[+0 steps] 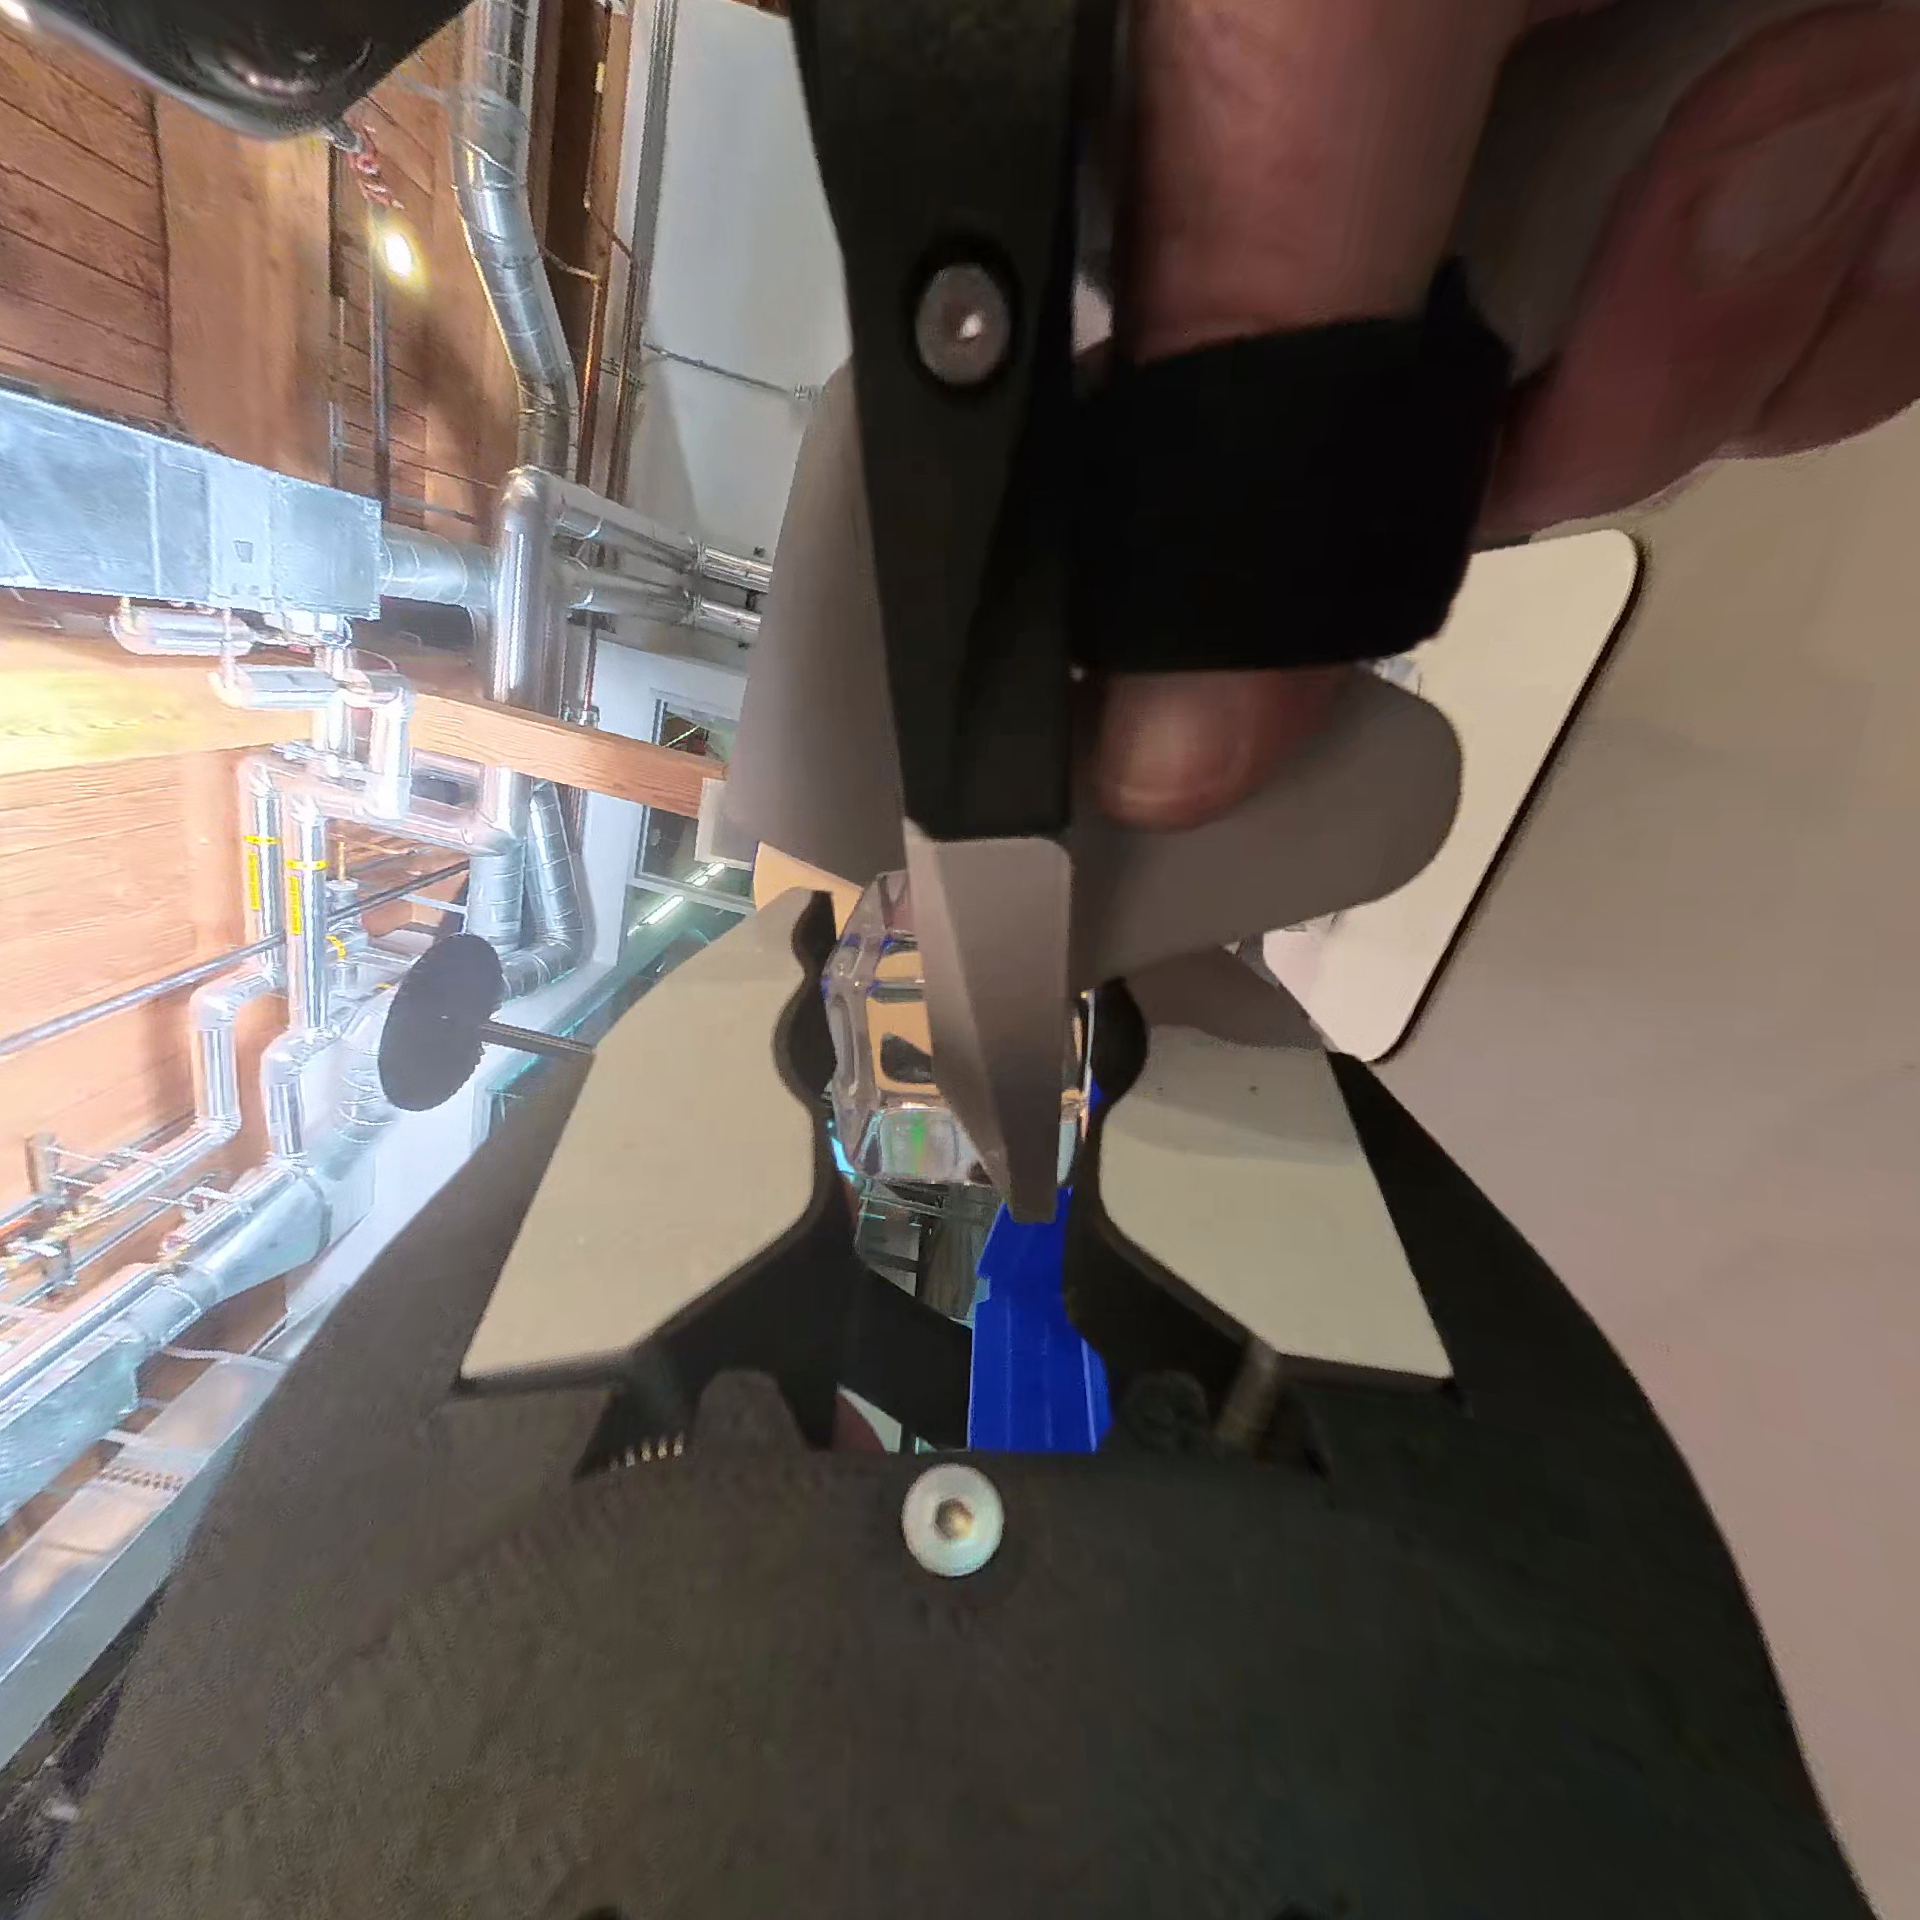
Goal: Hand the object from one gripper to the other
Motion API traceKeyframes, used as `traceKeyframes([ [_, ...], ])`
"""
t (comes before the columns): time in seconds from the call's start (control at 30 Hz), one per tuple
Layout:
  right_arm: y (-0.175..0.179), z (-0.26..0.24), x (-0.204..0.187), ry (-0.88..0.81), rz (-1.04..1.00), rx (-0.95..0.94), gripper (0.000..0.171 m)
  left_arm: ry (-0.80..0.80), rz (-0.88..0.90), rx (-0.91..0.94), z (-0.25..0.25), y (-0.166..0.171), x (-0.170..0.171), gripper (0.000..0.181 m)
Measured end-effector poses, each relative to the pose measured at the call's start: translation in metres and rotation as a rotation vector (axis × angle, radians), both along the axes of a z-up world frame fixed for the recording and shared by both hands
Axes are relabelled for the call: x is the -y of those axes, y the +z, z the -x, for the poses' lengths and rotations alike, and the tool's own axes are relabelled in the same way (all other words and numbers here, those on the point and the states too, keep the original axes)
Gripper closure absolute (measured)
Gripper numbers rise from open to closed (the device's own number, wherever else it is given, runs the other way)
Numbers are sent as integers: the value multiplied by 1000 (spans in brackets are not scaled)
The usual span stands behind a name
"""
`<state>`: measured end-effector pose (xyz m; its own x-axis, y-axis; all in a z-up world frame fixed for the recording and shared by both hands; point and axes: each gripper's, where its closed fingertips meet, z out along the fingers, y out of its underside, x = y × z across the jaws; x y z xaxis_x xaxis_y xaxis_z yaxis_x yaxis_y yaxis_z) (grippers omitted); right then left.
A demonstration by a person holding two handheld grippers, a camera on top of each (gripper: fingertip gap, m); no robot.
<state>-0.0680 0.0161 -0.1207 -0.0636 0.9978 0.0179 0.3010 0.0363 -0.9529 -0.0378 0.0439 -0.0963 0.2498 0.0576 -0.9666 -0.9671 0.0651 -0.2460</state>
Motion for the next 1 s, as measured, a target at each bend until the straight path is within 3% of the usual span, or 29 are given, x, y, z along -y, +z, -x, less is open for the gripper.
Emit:
traceKeyframes([
  [0.1, 0, -2, -7, -14, -93, -2, 129, -8, 37, -6, 0, -4, -1, 134],
  [0.2, -3, -11, -12, 7, -194, 47, 130, -59, 145, 27, 0, -14, 3, 114],
  [0.33, -18, -33, 1, 171, -88, 168, 130, -168, 148, -151, -6, -11, 20, 104],
  [0.6, -52, -56, 38, 486, 202, 280, 129, -339, 177, -687, -42, -55, 43, 108],
  [0.77, -74, -55, 50, 541, 233, 352, 130, -326, 273, -832, -35, -80, 37, 117],
  [1.0, -76, -48, 33, 426, 188, 367, 129, -240, 242, -809, -24, -81, 22, 128],
])
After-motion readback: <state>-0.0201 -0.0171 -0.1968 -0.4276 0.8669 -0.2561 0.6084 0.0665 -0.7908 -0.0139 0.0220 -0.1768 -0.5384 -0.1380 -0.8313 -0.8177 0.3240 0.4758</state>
